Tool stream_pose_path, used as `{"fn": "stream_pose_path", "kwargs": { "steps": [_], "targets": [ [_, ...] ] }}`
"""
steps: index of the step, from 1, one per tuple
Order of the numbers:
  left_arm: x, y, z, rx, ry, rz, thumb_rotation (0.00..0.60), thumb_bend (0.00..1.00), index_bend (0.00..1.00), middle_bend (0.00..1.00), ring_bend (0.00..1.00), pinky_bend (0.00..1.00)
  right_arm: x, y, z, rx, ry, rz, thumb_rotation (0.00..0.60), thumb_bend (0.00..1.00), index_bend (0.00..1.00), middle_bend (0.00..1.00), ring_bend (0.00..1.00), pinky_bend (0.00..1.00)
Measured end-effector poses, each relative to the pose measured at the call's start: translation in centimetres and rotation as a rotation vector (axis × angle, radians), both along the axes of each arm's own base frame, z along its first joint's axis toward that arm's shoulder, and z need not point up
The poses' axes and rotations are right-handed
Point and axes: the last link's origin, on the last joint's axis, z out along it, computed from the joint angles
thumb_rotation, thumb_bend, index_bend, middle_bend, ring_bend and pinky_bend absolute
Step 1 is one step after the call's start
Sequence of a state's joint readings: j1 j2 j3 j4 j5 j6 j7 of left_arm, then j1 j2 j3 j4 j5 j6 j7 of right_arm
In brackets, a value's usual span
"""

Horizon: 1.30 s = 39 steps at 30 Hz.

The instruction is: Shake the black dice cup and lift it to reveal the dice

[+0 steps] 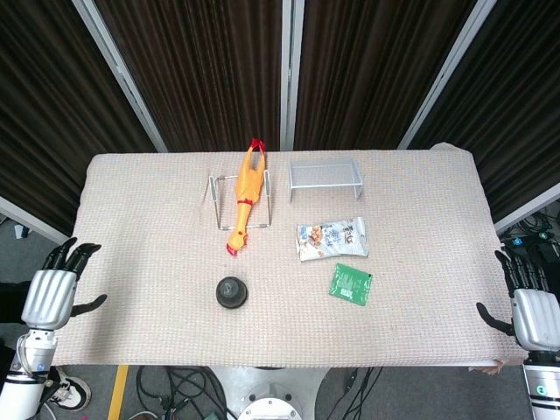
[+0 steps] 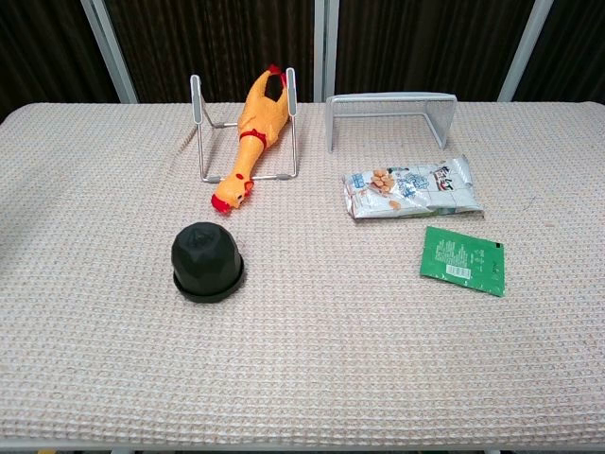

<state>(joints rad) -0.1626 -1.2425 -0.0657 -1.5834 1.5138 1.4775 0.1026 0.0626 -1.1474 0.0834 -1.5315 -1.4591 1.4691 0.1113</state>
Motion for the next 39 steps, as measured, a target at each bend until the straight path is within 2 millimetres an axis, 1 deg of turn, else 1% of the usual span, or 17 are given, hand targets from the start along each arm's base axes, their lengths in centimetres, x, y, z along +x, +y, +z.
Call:
{"fn": "stream_pose_path", "kwargs": {
  "steps": [9, 16, 25, 32, 39],
  "targets": [
    [0.7, 0.0, -0.2, -0.023, -0.024, -0.009, 0.600, 0.04, 0.19, 0.17, 0.08, 0.16, -0.2, 0.0, 0.3, -0.008, -0.005, -0.004, 0.600, 0.16, 0.00, 0.00, 0.00, 0.00],
    [1.5, -0.3, -1.5, -0.101, -0.089, -0.016, 0.600, 0.04, 0.19, 0.17, 0.08, 0.16, -0.2, -0.2, 0.5, -0.017, -0.013, -0.008, 0.600, 0.16, 0.00, 0.00, 0.00, 0.00],
    [3.5, -0.2, -4.2, -0.247, -0.212, -0.060, 0.600, 0.03, 0.19, 0.17, 0.08, 0.16, -0.2, 0.0, 0.5, -0.006, -0.008, -0.004, 0.600, 0.16, 0.00, 0.00, 0.00, 0.00],
    [4.9, 0.4, -7.5, -0.347, -0.278, -0.070, 0.600, 0.03, 0.19, 0.18, 0.08, 0.16, 0.0, -0.3, 0.5, -0.014, -0.011, 0.006, 0.600, 0.16, 0.00, 0.00, 0.00, 0.00],
    [6.1, 1.6, -10.4, -0.380, -0.297, -0.078, 0.600, 0.03, 0.18, 0.18, 0.08, 0.16, 0.6, -0.5, 0.5, -0.014, -0.008, 0.022, 0.600, 0.16, 0.00, 0.00, 0.00, 0.00]
  ]
}}
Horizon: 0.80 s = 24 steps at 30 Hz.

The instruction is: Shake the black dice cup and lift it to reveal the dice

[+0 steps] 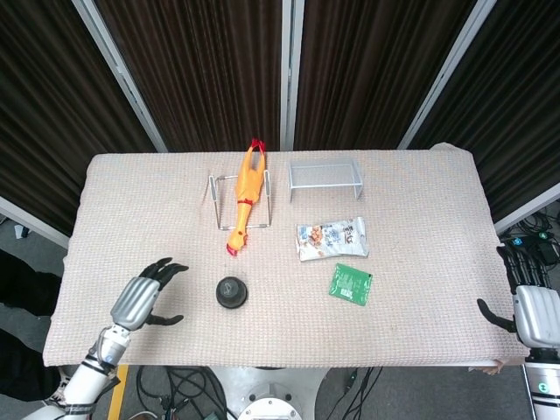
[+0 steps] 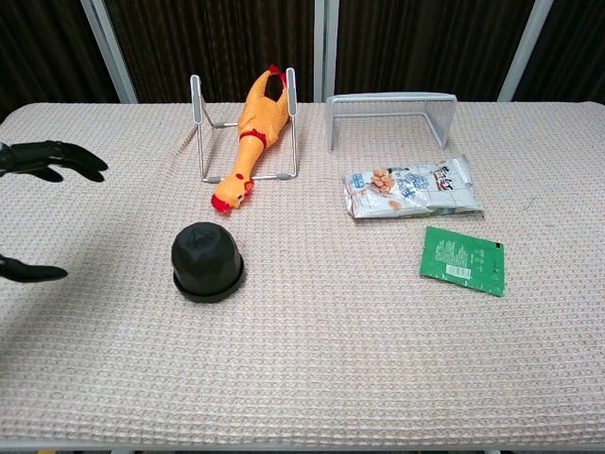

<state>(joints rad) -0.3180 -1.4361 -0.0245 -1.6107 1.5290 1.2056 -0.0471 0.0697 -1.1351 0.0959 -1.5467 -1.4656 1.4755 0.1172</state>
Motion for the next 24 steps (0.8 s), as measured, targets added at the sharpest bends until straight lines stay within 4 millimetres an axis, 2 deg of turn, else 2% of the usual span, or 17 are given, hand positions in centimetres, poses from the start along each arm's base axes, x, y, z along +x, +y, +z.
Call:
{"fn": "stream_pose_path", "kwargs": {
  "steps": [8, 24],
  "targets": [
    [1.2, 1.1, -3.2, -0.052, -0.033, 0.004, 0.600, 0.03, 0.18, 0.19, 0.08, 0.16, 0.1, -0.1, -0.3, 0.009, 0.002, -0.006, 0.600, 0.16, 0.00, 0.00, 0.00, 0.00],
    [2.6, 1.9, -6.9, -0.146, -0.046, -0.018, 0.600, 0.03, 0.18, 0.19, 0.08, 0.16, -0.4, -0.2, -0.4, 0.011, 0.005, -0.025, 0.600, 0.16, 0.00, 0.00, 0.00, 0.00]
  ]
}}
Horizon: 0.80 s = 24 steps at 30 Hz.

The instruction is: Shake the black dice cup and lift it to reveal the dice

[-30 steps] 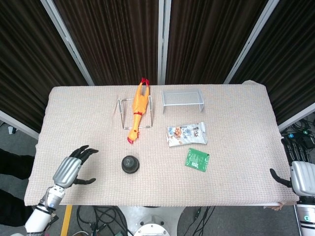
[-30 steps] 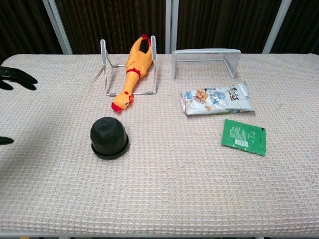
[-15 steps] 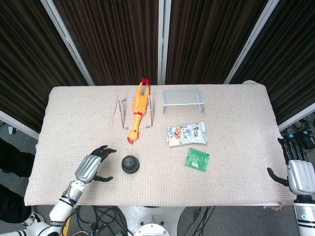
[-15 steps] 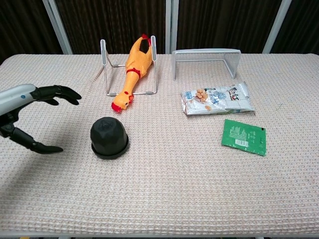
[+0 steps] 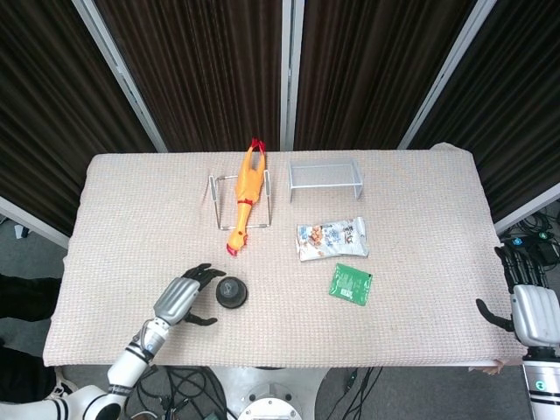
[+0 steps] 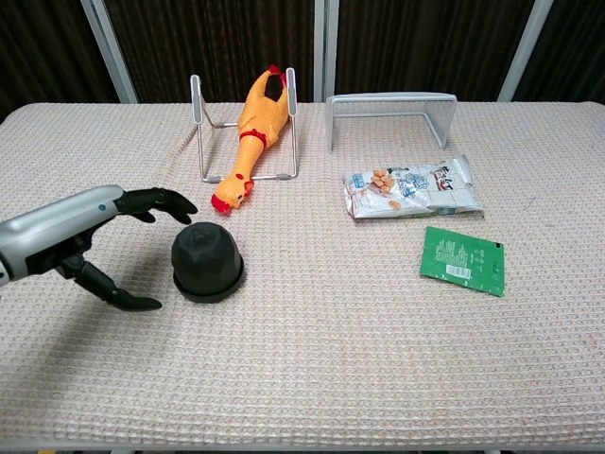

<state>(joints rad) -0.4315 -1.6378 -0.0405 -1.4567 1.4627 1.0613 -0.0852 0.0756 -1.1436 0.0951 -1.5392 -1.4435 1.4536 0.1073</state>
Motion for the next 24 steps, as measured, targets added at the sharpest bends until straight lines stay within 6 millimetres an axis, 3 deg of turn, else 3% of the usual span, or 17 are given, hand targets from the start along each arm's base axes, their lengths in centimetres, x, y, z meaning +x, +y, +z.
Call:
{"fn": "stream_pose_path", "kwargs": {
  "steps": [24],
  "targets": [
    [0.3, 1.8, -2.8, -0.004, 0.006, -0.007, 0.600, 0.03, 0.18, 0.19, 0.08, 0.16, -1.0, 0.0, 0.1, 0.002, -0.001, -0.022, 0.600, 0.16, 0.00, 0.00, 0.00, 0.00]
  ]
}}
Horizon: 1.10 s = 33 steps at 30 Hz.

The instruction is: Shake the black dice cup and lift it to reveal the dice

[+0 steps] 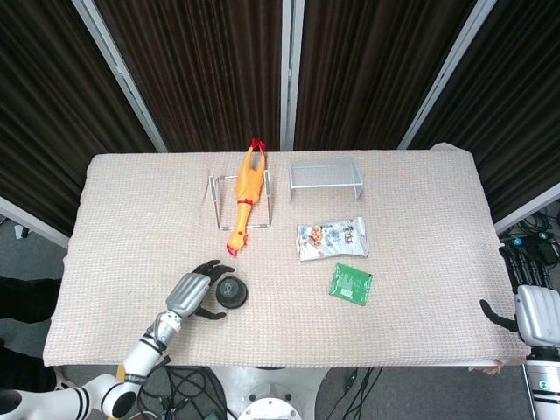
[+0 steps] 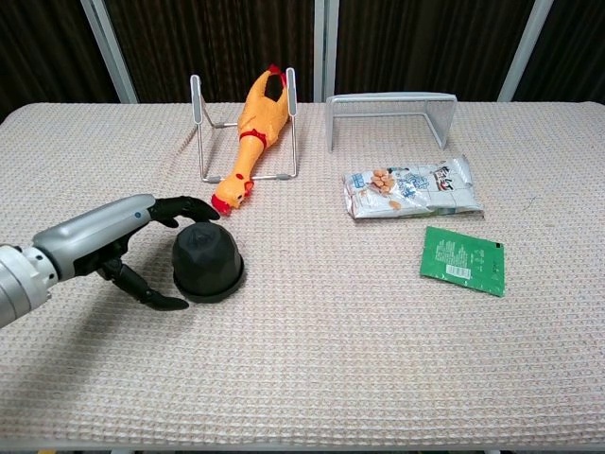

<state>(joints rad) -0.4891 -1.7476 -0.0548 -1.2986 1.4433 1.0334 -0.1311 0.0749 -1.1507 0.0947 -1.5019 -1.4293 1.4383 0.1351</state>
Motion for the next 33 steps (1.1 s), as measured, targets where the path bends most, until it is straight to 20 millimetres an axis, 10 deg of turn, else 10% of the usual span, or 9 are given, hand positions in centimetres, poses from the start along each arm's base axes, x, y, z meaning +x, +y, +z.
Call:
{"fn": "stream_pose_path", "kwargs": {
  "steps": [33],
  "targets": [
    [0.6, 1.0, -1.1, -0.023, 0.014, -0.011, 0.600, 0.03, 0.18, 0.23, 0.08, 0.16, -0.6, 0.1, 0.2, -0.005, -0.005, -0.021, 0.600, 0.16, 0.00, 0.00, 0.00, 0.00]
  ]
}}
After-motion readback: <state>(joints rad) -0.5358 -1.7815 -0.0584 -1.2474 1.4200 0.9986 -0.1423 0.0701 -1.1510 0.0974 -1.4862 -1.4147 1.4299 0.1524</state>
